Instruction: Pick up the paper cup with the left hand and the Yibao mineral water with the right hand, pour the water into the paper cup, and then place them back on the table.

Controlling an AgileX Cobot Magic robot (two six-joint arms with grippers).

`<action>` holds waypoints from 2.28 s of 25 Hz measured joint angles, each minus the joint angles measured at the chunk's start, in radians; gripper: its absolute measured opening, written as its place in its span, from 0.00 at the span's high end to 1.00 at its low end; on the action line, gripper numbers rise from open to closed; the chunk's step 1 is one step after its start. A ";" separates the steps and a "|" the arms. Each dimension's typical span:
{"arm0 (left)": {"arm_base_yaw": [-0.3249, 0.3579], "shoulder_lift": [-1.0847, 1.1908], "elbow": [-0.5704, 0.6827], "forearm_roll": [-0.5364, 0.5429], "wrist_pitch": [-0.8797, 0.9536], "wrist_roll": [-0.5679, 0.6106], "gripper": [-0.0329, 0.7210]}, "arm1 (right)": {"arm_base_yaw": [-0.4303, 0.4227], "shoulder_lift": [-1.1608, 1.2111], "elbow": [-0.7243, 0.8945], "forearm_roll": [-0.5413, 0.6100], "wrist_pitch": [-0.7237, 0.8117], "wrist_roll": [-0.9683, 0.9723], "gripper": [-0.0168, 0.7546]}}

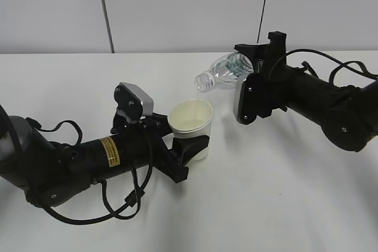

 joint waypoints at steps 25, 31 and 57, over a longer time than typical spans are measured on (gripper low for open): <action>0.000 0.000 0.000 -0.011 0.000 0.000 0.37 | 0.000 -0.004 0.039 0.023 0.000 0.693 0.34; 0.000 0.000 0.000 -0.013 0.000 0.000 0.37 | 0.000 -0.004 0.039 0.038 0.000 0.899 0.34; 0.044 0.000 0.000 -0.033 0.000 0.003 0.37 | 0.000 -0.010 0.165 0.124 -0.103 1.219 0.34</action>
